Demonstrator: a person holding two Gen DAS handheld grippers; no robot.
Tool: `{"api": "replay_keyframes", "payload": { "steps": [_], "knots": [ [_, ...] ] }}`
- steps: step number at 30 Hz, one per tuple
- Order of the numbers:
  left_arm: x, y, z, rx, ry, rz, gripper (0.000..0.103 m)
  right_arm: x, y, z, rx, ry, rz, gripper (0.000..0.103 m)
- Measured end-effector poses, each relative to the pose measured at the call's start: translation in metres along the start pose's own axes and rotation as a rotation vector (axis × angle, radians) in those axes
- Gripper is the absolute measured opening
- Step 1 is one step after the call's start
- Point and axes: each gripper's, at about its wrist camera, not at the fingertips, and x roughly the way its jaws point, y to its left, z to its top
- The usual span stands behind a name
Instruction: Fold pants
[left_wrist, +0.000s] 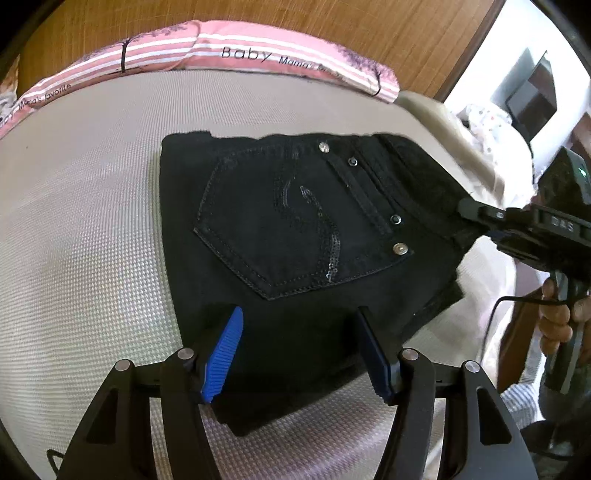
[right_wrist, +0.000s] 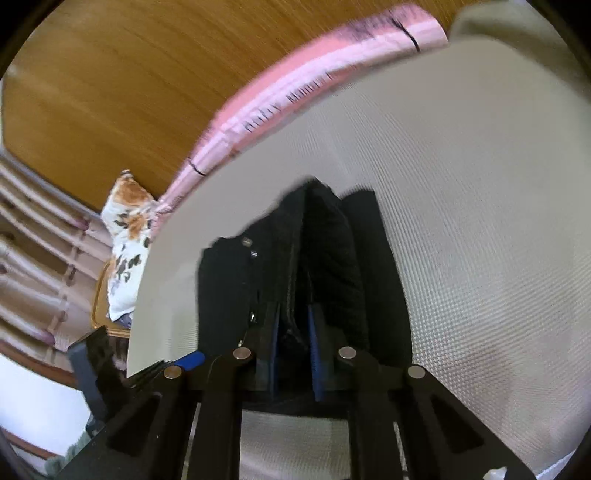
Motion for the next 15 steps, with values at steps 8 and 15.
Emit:
{"api": "replay_keyframes", "payload": {
  "steps": [8, 15],
  "knots": [
    [0.009, 0.009, -0.009, 0.019, 0.091, -0.013, 0.063, 0.018, -0.019, -0.028, -0.033, 0.088, -0.164, 0.012],
    [0.008, 0.005, -0.010, 0.044, 0.094, 0.011, 0.063, 0.028, -0.018, -0.022, -0.080, 0.131, -0.223, 0.024]
  ]
}}
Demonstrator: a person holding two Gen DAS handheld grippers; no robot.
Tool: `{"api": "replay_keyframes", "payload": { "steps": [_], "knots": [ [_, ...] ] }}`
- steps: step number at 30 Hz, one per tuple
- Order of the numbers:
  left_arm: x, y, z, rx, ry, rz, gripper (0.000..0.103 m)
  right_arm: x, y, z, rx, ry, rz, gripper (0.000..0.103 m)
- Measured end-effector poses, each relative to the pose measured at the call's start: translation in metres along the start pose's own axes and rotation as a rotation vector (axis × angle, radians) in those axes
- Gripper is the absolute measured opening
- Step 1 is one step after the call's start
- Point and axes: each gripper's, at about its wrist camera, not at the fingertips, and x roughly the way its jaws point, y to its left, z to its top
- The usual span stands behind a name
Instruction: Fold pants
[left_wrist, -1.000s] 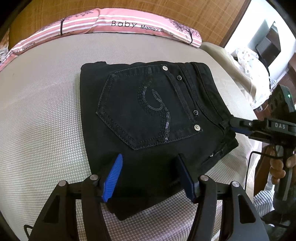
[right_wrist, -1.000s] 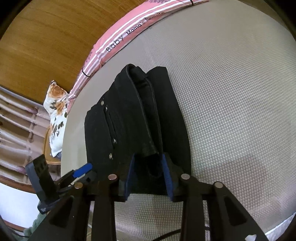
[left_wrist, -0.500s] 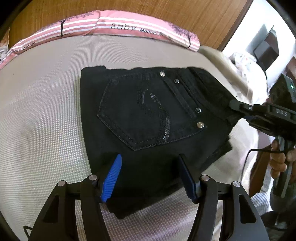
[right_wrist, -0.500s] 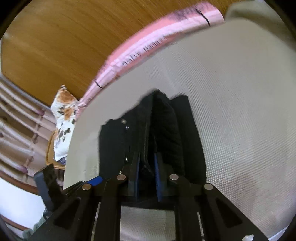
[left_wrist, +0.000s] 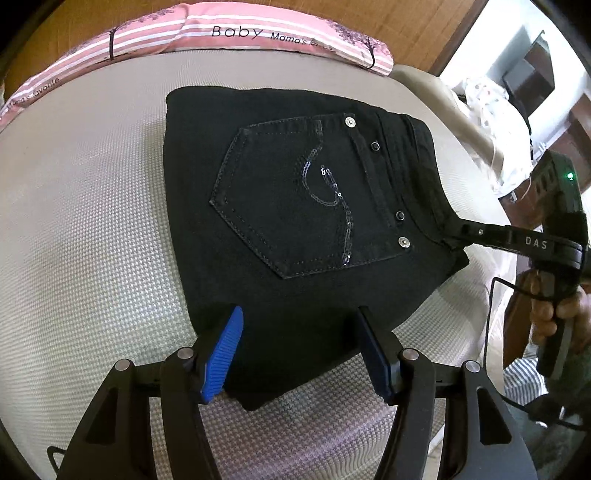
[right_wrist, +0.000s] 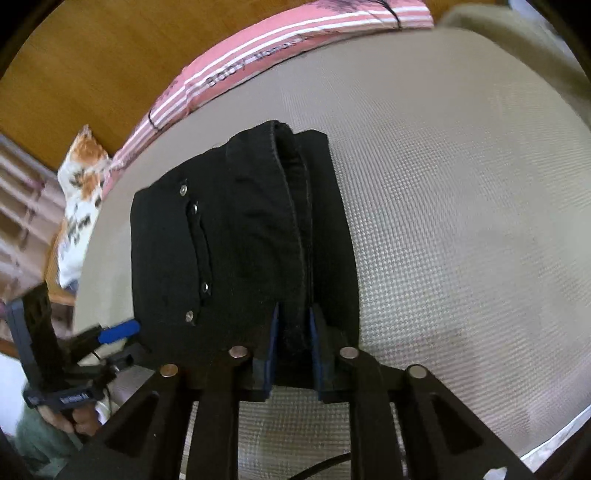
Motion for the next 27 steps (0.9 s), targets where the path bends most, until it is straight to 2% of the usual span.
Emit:
{"api": "replay_keyframes", "payload": {
  "steps": [1, 3, 8, 12, 16, 20, 23, 24, 27],
  "knots": [
    [-0.001, 0.001, 0.000, -0.003, -0.004, -0.003, 0.063, -0.003, 0.001, 0.001, -0.007, -0.003, -0.010, 0.035],
    [-0.005, 0.003, 0.002, -0.024, -0.010, -0.013, 0.063, -0.009, 0.000, 0.006, -0.005, -0.011, 0.002, 0.045],
    [-0.021, 0.005, 0.010, -0.035, -0.065, -0.039, 0.063, -0.009, -0.001, 0.036, -0.025, -0.049, 0.095, 0.055],
    [-0.020, 0.011, 0.014, -0.073, -0.070, -0.029, 0.063, 0.012, -0.009, 0.063, 0.000, -0.044, 0.149, 0.055],
    [-0.003, 0.015, 0.010, -0.081, -0.015, 0.005, 0.063, 0.035, -0.024, 0.077, 0.035, -0.021, 0.207, 0.054],
    [0.003, 0.012, 0.007, -0.057, -0.013, 0.022, 0.065, 0.041, -0.033, 0.076, 0.034, -0.031, 0.286, 0.053],
    [0.005, 0.011, 0.008, -0.050, -0.010, 0.033, 0.066, 0.038, -0.038, 0.068, 0.048, -0.045, 0.331, 0.042],
    [0.006, 0.010, 0.008, -0.048, -0.010, 0.038, 0.066, 0.036, -0.035, 0.062, 0.032, -0.037, 0.339, 0.039],
    [0.006, 0.011, 0.007, -0.048, -0.015, 0.040, 0.066, 0.041, -0.029, 0.046, -0.022, 0.013, 0.356, 0.036]
  ]
}}
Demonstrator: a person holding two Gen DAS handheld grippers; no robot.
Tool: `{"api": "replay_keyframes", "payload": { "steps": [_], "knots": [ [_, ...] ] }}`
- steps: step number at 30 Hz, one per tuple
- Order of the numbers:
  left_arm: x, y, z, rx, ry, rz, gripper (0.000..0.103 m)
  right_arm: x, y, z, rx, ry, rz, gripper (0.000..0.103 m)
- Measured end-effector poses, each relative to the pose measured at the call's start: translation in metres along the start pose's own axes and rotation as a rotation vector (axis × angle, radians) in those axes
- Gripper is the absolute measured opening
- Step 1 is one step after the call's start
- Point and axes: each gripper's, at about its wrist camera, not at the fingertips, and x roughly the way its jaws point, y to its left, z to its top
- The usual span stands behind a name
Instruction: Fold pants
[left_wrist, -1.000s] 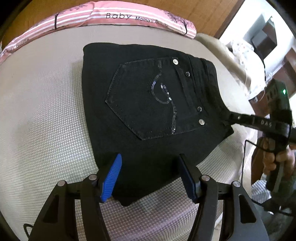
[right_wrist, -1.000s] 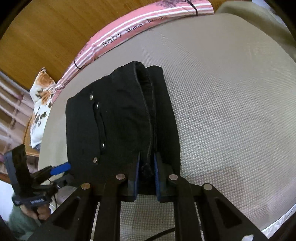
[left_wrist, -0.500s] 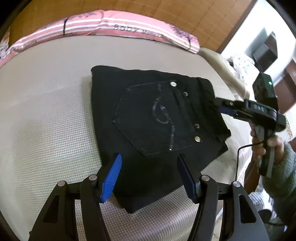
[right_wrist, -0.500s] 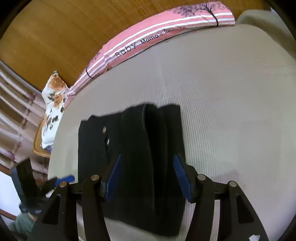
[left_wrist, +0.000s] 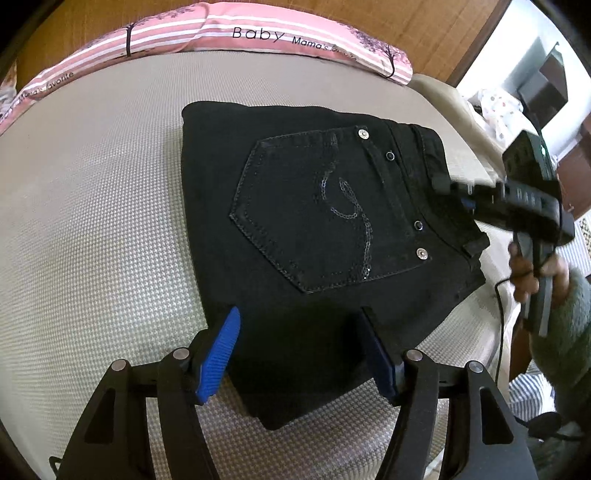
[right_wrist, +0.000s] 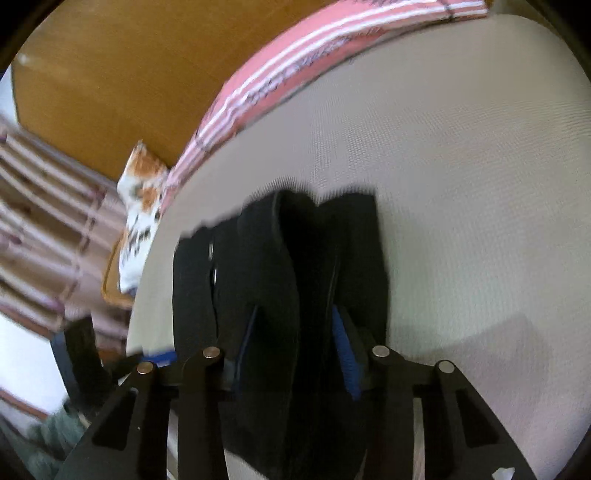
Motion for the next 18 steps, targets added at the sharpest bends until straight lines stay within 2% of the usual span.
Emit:
{"api": "replay_keyframes", "payload": {
  "steps": [2, 6, 9, 12, 15, 18],
  "knots": [
    [0.000, 0.000, 0.000, -0.001, 0.000, 0.002, 0.066, -0.001, -0.003, -0.005, 0.003, -0.018, 0.029, 0.036],
    [0.002, -0.002, 0.000, -0.002, 0.005, 0.013, 0.068, 0.012, -0.017, 0.005, 0.093, -0.029, 0.152, 0.036],
    [0.004, -0.005, 0.002, 0.001, 0.005, 0.030, 0.069, 0.027, -0.023, 0.016, 0.163, -0.044, 0.214, 0.030],
    [0.004, -0.006, 0.005, -0.003, 0.010, 0.040, 0.069, 0.025, -0.019, 0.019, 0.190, -0.046, 0.221, 0.012],
    [-0.002, -0.006, 0.009, -0.021, 0.001, 0.040, 0.069, 0.004, -0.003, 0.018, 0.189, -0.073, 0.216, 0.011],
    [-0.016, -0.008, 0.016, -0.020, -0.060, 0.015, 0.069, -0.018, 0.017, 0.019, 0.133, -0.117, 0.196, 0.010]
  ]
}}
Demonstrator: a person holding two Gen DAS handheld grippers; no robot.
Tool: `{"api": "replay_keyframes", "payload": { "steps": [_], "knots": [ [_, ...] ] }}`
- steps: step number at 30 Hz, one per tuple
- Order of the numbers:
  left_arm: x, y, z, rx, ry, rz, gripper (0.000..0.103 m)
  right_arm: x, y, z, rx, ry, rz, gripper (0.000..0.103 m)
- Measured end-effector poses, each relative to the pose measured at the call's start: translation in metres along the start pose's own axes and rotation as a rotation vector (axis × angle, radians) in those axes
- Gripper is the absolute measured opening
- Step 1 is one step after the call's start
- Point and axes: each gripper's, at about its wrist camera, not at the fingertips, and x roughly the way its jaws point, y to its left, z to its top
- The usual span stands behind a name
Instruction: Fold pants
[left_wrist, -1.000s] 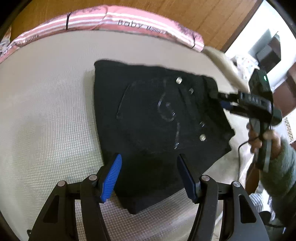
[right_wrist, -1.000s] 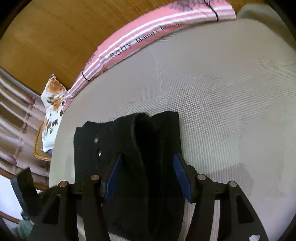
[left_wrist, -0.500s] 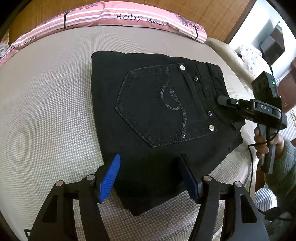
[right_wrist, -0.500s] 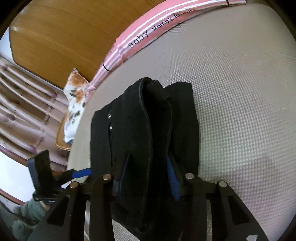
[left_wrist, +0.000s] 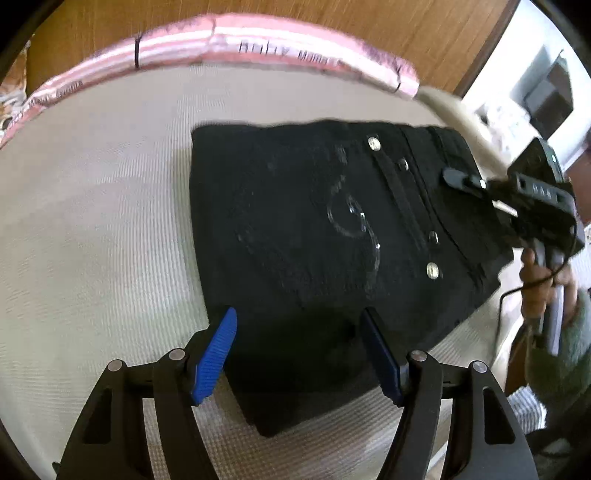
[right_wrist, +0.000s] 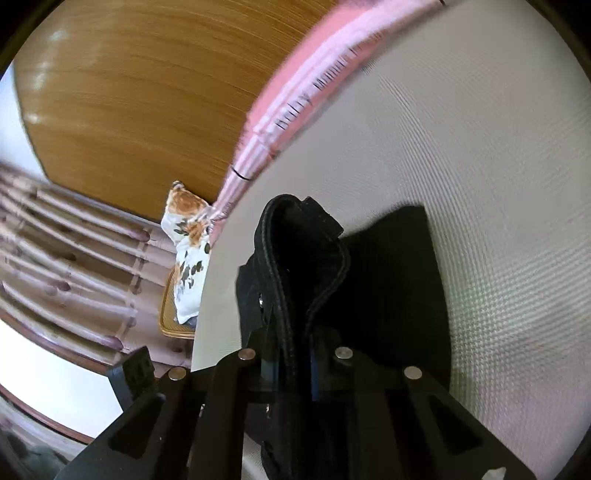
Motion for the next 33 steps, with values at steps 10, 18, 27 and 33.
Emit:
{"api": "replay_keyframes", "payload": {
  "steps": [10, 18, 27, 33],
  "knots": [
    [0.028, -0.025, 0.002, 0.141, 0.025, -0.015, 0.069, 0.002, -0.035, -0.005, -0.044, -0.025, -0.288, 0.020],
    [0.018, -0.031, 0.005, 0.127, 0.000, -0.029, 0.069, -0.021, -0.009, -0.024, -0.099, -0.014, -0.410, 0.045],
    [0.024, -0.041, -0.018, 0.198, 0.024, 0.020, 0.069, -0.036, -0.025, -0.074, -0.010, -0.018, -0.400, 0.049],
    [0.014, -0.045, -0.014, 0.157, -0.001, 0.062, 0.069, -0.024, -0.011, -0.068, -0.064, -0.012, -0.476, 0.053]
  ]
}}
